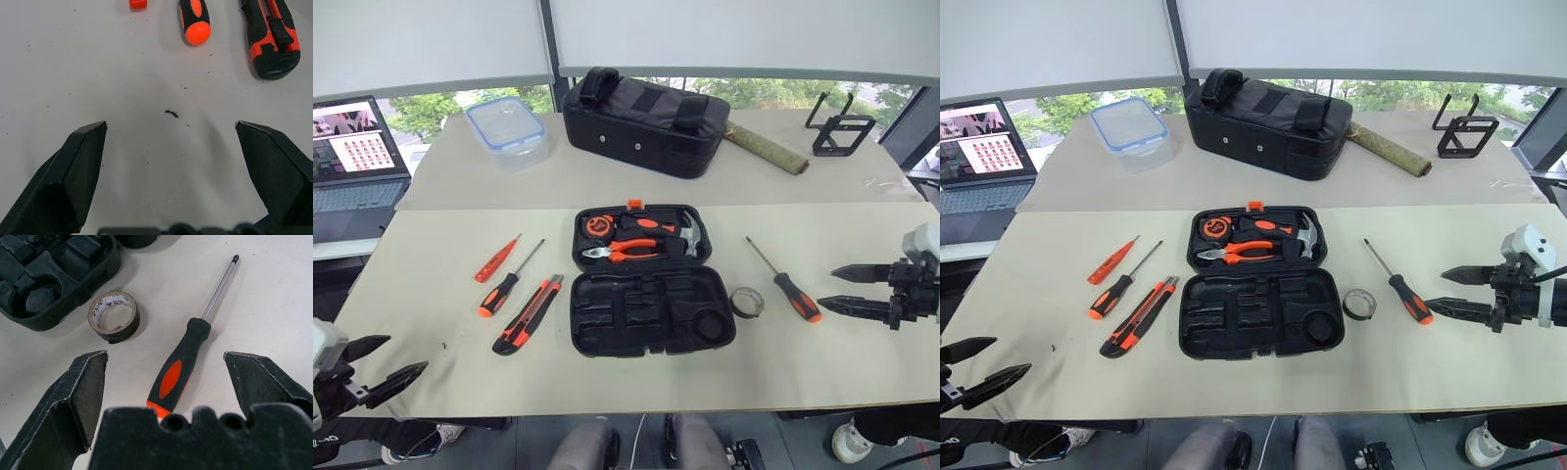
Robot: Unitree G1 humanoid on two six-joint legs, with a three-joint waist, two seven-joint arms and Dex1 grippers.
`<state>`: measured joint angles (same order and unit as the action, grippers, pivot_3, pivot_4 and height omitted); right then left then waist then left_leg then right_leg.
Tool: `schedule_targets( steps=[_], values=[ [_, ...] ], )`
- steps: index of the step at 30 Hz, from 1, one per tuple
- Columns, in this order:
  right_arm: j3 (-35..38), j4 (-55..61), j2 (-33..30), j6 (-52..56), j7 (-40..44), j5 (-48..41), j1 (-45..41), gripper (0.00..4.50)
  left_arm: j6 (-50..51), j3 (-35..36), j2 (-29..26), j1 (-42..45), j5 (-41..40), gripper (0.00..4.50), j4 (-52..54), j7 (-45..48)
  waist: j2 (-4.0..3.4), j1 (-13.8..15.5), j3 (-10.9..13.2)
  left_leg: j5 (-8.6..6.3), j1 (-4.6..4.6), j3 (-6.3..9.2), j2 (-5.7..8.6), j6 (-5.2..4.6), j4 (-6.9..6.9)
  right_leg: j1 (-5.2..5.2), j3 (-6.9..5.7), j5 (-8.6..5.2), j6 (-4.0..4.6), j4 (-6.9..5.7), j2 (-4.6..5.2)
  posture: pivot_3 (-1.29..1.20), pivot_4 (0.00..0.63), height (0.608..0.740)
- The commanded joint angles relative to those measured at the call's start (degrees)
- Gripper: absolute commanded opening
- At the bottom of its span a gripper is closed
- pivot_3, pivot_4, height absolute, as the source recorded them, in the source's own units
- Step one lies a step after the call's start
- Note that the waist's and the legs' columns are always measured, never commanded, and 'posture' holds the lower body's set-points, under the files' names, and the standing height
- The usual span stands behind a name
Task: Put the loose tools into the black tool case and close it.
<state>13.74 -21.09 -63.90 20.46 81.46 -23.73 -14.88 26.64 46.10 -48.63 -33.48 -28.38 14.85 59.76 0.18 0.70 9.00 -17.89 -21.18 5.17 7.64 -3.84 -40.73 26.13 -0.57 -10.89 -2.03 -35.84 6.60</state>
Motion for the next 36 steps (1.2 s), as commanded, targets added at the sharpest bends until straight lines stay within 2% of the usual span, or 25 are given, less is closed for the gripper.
schedule_targets(
  steps=[1, 5, 10, 12, 16, 21, 27, 30, 34, 36],
  values=[
    [1.2, 0.9, -0.3, -1.2, -1.1, 0.3, -1.4, 4.42, 1.2, 1.5, 0.6, -0.4, -0.3, 4.5, 2.3, -1.2, 0.0, 0.0, 0.0, 0.0, 0.0, 0.0, 0.0, 0.0, 0.0, 0.0, 0.0, 0.0, 0.0, 0.0, 0.0, 0.0, 0.15, 0.714],
    [1.7, 2.3, 0.8, -2.6, -4.4, 0.8, -2.9, 4.42, 2.5, -0.1, 0.8, 2.5, -0.1, 4.5, 4.1, -4.6, 0.0, 0.0, 0.0, -0.01, 0.0, -0.02, -0.01, 0.01, 0.0, 0.0, 0.0, 0.0, 0.0, 0.0, -0.01, 0.0, 0.15, 0.714],
    [3.3, 17.5, 1.6, 5.8, -5.0, -6.4, -1.9, 4.42, 16.2, -4.7, -1.4, 13.3, -8.5, 4.5, 12.9, -12.4, 0.0, 0.5, 0.0, 0.0, -0.01, -0.01, -0.02, 0.03, -0.05, 0.0, 0.02, 0.01, 0.02, -0.05, -0.01, 0.0, 0.15, 0.714],
    [3.7, 23.2, 1.9, 9.1, -5.9, -9.1, -0.7, 4.42, 19.7, -7.8, -2.2, 16.6, -8.4, 4.5, 14.2, -15.0, 0.0, 0.4, 0.0, 0.0, -0.01, -0.01, -0.03, 0.04, -0.06, -0.01, 0.02, 0.02, 0.02, -0.06, -0.04, 0.0, 0.15, 0.714],
    [3.8, 35.3, 2.6, 13.4, -7.5, -14.4, 1.1, 4.42, 25.9, -18.4, -4.7, 25.5, -4.0, 4.5, 11.2, -22.3, 0.0, 0.2, 0.0, -0.04, 0.01, -0.01, -0.04, 0.1, -0.04, 0.01, 0.0, 0.02, 0.02, -0.05, -0.09, 0.0, 0.15, 0.714],
    [4.3, 41.7, 3.0, 16.1, -9.8, -18.0, -0.1, 4.42, 25.6, -25.9, -4.5, 32.5, -0.7, 4.5, 4.7, -23.5, 0.03, 0.0, 0.0, -0.05, 0.01, -0.02, -0.03, 0.12, -0.05, 0.03, -0.06, 0.03, 0.03, -0.05, -0.11, 0.0, 0.15, 0.714],
    [4.9, 44.7, 2.6, 16.1, -10.1, -19.7, 0.1, 4.42, 20.8, -30.5, -4.2, 32.3, 2.0, 4.5, 1.1, -20.4, 0.04, 0.1, 0.0, -0.05, 0.01, -0.02, -0.03, 0.12, -0.04, 0.04, -0.06, 0.03, 0.03, -0.02, -0.1, 0.0, 0.15, 0.714],
    [4.8, 45.5, 3.0, 16.0, -10.5, -19.9, 0.3, 4.5, 18.6, -31.9, -4.0, 31.5, 2.8, 3.81, 0.1, -18.9, 0.04, 0.1, 0.0, -0.05, 0.0, -0.02, -0.03, 0.12, -0.05, 0.04, -0.06, 0.03, 0.03, -0.02, -0.08, 0.0, 0.15, 0.714],
    [4.8, 46.1, 3.3, 15.6, -10.7, -20.0, 0.8, 4.5, 17.7, -33.4, -3.7, 30.8, 4.1, 2.08, -1.0, -18.4, 0.04, 0.2, 0.0, -0.05, 0.01, -0.02, -0.03, 0.12, -0.05, 0.03, -0.04, 0.03, 0.03, -0.03, -0.07, 0.0, 0.15, 0.714],
    [4.9, 46.1, 3.3, 15.2, -10.6, -20.0, 1.0, 4.5, 17.1, -33.8, -3.5, 30.9, 4.9, 1.48, -2.2, -18.4, 0.03, 0.2, 0.0, -0.05, 0.01, -0.02, -0.03, 0.12, -0.06, 0.02, -0.04, 0.03, 0.03, -0.03, -0.07, 0.0, 0.15, 0.714]
  ],
)
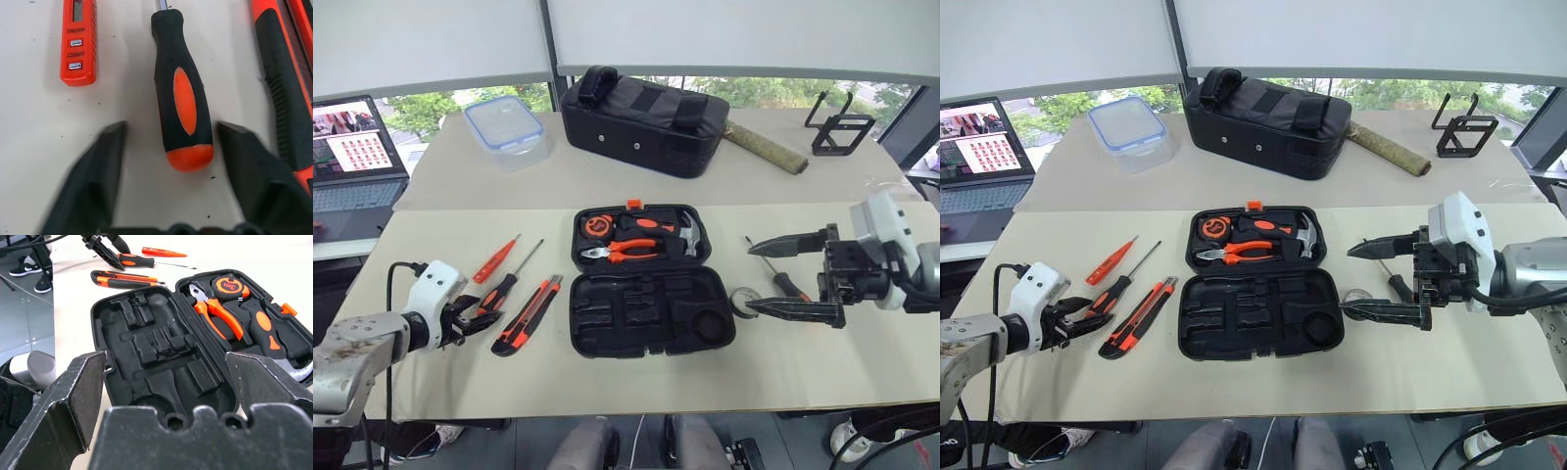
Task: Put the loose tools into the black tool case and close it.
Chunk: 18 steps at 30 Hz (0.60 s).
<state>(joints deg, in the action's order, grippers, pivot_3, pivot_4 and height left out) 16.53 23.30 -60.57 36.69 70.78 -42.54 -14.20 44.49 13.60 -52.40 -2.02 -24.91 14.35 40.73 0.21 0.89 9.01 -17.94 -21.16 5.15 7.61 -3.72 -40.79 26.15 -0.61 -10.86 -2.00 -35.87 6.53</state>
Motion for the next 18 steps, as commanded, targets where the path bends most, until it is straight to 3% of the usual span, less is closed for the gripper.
schedule_targets(
  steps=[1, 2, 7, 11, 15, 18],
  values=[
    [2.1, 1.6, 0.0, -1.3, 0.0, -1.0, 0.3, 4.5, -1.7, -1.3, 0.6, -0.5, 1.5, 1.07, -2.0, 1.0, -0.02, 0.0, 0.0, 0.0, 0.0, 0.0, 0.0, 0.0, 0.0, 0.0, 0.0, 0.0, 0.0, 0.0, 0.0, 0.0, 0.15, 0.714],
    [2.2, 1.6, 0.1, -1.5, 0.0, -1.0, 0.4, 4.5, -2.5, -1.3, 0.8, -0.5, 1.5, 0.83, -2.2, 1.3, -0.03, 0.0, 0.0, 0.0, 0.0, 0.0, 0.0, 0.0, 0.0, 0.0, 0.0, 0.0, 0.0, -0.01, 0.0, 0.0, 0.15, 0.714],
    [1.2, -1.0, 1.7, -3.7, -1.9, 1.3, -0.1, 4.5, -4.8, 6.1, 1.3, 3.6, -4.9, 0.8, -1.1, 5.5, 0.07, 0.2, 0.0, 0.01, 0.0, 0.0, 0.0, 0.0, -0.04, 0.0, -0.02, 0.0, 0.0, -0.02, 0.0, 0.0, 0.15, 0.714],
    [3.3, -0.6, 1.9, -2.6, -3.0, 0.8, 2.6, 4.5, -6.0, 8.4, -2.5, 8.2, -9.7, 0.8, 1.0, 13.0, 0.37, 0.4, 0.1, 0.02, -0.04, 0.02, -0.03, -0.01, -0.11, 0.03, -0.07, 0.02, 0.04, -0.07, -0.03, 0.0, 0.15, 0.714],
    [5.5, 0.6, 1.2, -1.5, -3.1, -0.2, 5.9, 4.5, -10.0, -0.9, -6.9, 14.0, -7.9, 0.8, 2.5, 23.0, 0.34, 0.6, 0.1, 0.07, -0.03, -0.01, 0.02, -0.1, -0.09, 0.01, -0.09, 0.03, 0.03, -0.02, 0.01, 0.0, 0.15, 0.714],
    [6.3, 2.0, 1.2, -1.8, -4.4, 0.7, 7.7, 4.5, -14.1, -12.4, -4.6, 23.1, -2.5, 0.8, -0.4, 27.3, 0.34, 0.8, 0.1, 0.07, -0.03, -0.02, 0.03, -0.11, -0.11, -0.02, -0.11, 0.03, 0.03, 0.01, 0.03, 0.0, 0.15, 0.714]
  ],
)
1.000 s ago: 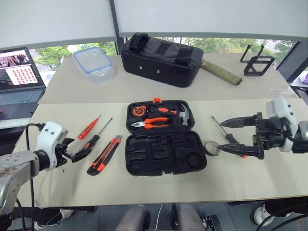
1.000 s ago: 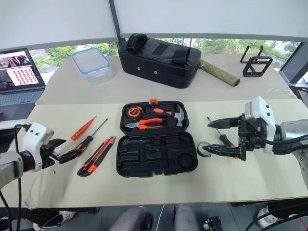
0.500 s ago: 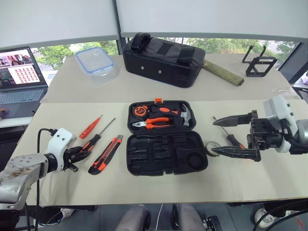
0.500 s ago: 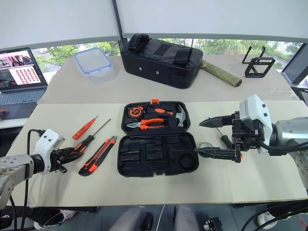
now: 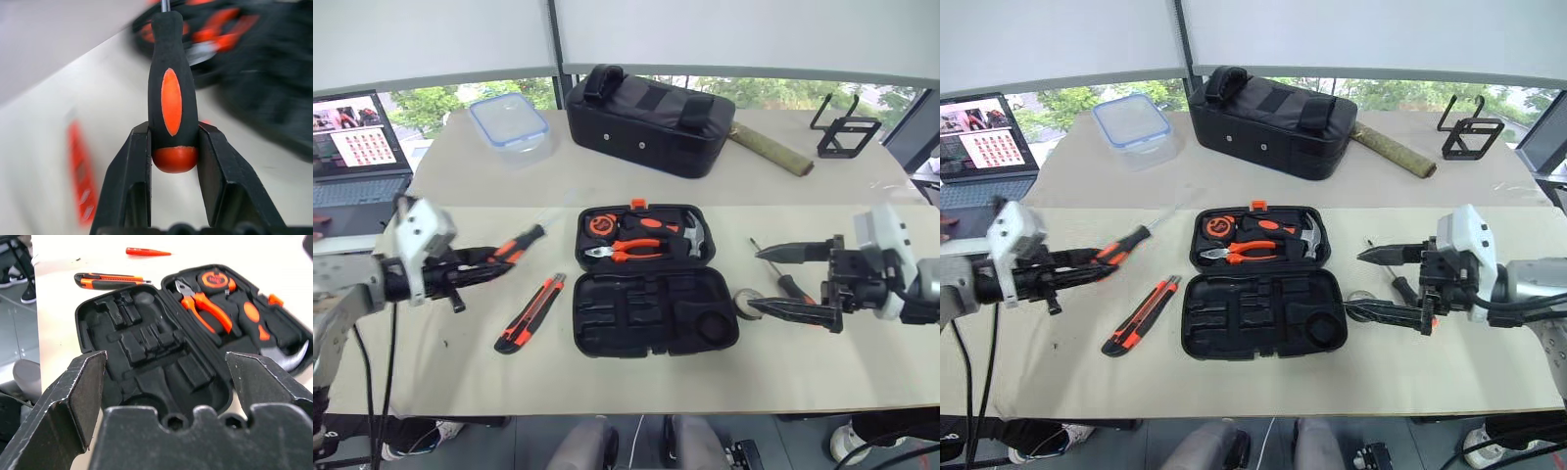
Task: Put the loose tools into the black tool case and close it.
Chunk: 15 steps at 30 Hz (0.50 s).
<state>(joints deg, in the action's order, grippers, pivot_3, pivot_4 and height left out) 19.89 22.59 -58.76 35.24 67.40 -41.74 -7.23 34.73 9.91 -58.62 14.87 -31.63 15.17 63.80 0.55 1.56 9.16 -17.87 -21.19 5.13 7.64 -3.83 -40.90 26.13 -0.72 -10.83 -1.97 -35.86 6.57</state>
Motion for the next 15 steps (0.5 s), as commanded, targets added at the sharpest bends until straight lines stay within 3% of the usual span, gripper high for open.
schedule_targets(
  steps=[1, 6, 15],
  values=[
    [3.3, 3.3, -0.6, -0.3, -1.3, -0.3, 1.3, 4.5, -5.6, -12.1, 3.0, 9.1, 6.2, 0.8, -2.6, 5.1, 0.0, 0.2, 0.0, 0.0, 0.0, 0.0, -0.01, 0.0, -0.01, -0.03, 0.0, 0.01, 0.01, 0.0, 0.0, 0.0, 0.15, 0.714],
    [6.4, 7.1, 0.1, 0.8, -3.6, -1.4, 4.9, 4.5, -9.3, -24.9, 10.8, 20.2, 15.7, 0.8, -11.1, 6.5, 0.03, 0.2, 0.0, 0.18, -0.02, 0.0, -0.04, -0.31, -0.01, 0.01, 0.04, 0.03, 0.04, -0.03, -0.02, 0.0, 0.15, 0.714],
    [9.8, 10.7, 0.7, 2.3, -7.0, -3.1, 8.5, 4.5, -16.2, -32.0, 18.8, 28.6, 24.3, 0.8, -23.2, 8.9, 0.06, -0.1, 0.0, 0.19, -0.07, 0.0, -0.04, -0.34, -0.08, 0.04, 0.02, 0.03, 0.03, -0.02, -0.04, 0.0, 0.15, 0.714]
  ],
)
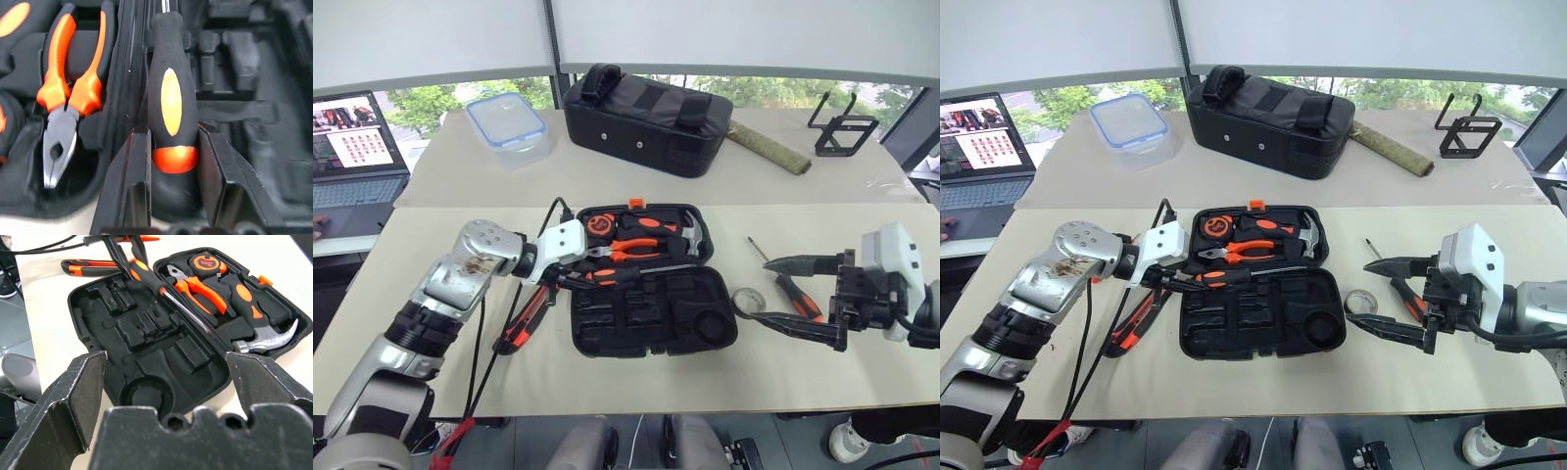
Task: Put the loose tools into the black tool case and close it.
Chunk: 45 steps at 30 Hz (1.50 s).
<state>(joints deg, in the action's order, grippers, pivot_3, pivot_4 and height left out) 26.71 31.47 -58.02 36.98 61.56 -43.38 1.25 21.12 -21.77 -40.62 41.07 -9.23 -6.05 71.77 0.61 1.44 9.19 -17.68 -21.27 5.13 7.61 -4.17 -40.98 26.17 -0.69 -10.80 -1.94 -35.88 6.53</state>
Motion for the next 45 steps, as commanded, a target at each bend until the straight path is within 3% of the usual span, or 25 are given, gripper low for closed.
schedule_targets(
  steps=[1, 12, 14, 21, 25, 28, 38, 45],
  values=[
    [3.1, 2.0, 0.0, 0.6, -1.5, -1.6, 0.1, 4.5, -3.1, -0.7, 1.3, 2.8, 2.6, 0.8, -2.8, 1.1, 0.0, 0.0, 0.0, 0.0, 0.0, 0.0, 0.0, 0.0, 0.0, 0.0, 0.0, 0.0, 0.0, 0.0, 0.0, 0.0, 0.15, 0.714],
    [0.9, 2.1, 0.8, -0.3, -4.6, -0.9, -0.8, 4.5, -3.2, -0.6, 1.1, 4.2, 5.7, 0.8, -4.3, 4.3, 0.01, 0.1, 0.0, 0.0, 0.0, 0.0, 0.0, -0.01, -0.09, -0.01, 0.01, 0.0, -0.01, -0.08, -0.01, 0.0, 0.15, 0.714],
    [0.2, 1.9, 0.8, -0.5, -5.0, -0.7, -1.3, 4.5, -2.2, 0.0, 1.4, 4.8, 5.5, 1.82, -4.2, 4.1, 0.01, 0.0, 0.0, 0.0, 0.0, 0.0, 0.0, -0.01, -0.1, -0.01, 0.01, 0.0, -0.01, -0.08, -0.01, 0.0, 0.15, 0.714],
    [-1.0, 1.9, 1.0, -0.6, -5.8, -1.0, -2.2, 4.5, 3.1, 2.1, 1.2, 6.5, 3.0, 4.27, -0.8, 5.0, 0.01, 0.3, 0.0, 0.0, -0.06, 0.0, 0.01, -0.02, -0.27, -0.01, 0.0, 0.01, -0.03, -0.12, -0.02, 0.0, 0.15, 0.714],
    [-1.0, 2.0, 1.1, -0.4, -5.9, -1.3, -2.1, 4.5, 5.2, 3.7, 1.5, 7.6, 1.6, 4.45, 0.3, 5.8, 0.01, 0.3, 0.0, 0.0, -0.07, 0.0, 0.0, -0.02, -0.28, 0.0, -0.01, 0.01, -0.03, -0.13, -0.03, 0.0, 0.15, 0.714],
    [-1.0, 1.8, 1.0, -0.3, -5.7, -1.4, -2.1, 4.5, 5.3, 4.1, 2.1, 8.1, 0.4, 3.67, 0.5, 6.4, 0.01, 0.2, 0.0, 0.0, -0.07, 0.0, 0.0, -0.02, -0.28, 0.0, -0.01, 0.01, -0.03, -0.13, -0.03, 0.0, 0.15, 0.714],
    [-0.2, 1.2, 0.4, 0.4, -5.6, -1.5, -2.4, 4.5, -0.5, -0.2, 6.9, 8.5, 4.2, 0.02, -5.3, 6.3, 0.02, 0.4, 0.0, 0.0, -0.07, 0.0, 0.0, -0.02, -0.3, -0.02, -0.01, 0.01, -0.03, -0.13, -0.03, 0.0, 0.15, 0.714],
    [0.0, 1.9, 0.8, 0.8, -6.2, -1.7, -1.9, 4.5, -6.4, -4.6, 10.6, 10.0, 11.2, 0.02, -12.5, 2.8, 0.02, 0.7, 0.0, 0.0, -0.11, 0.0, 0.01, -0.02, -0.33, -0.01, 0.01, 0.02, -0.03, -0.12, -0.02, 0.0, 0.15, 0.714]
  ],
)
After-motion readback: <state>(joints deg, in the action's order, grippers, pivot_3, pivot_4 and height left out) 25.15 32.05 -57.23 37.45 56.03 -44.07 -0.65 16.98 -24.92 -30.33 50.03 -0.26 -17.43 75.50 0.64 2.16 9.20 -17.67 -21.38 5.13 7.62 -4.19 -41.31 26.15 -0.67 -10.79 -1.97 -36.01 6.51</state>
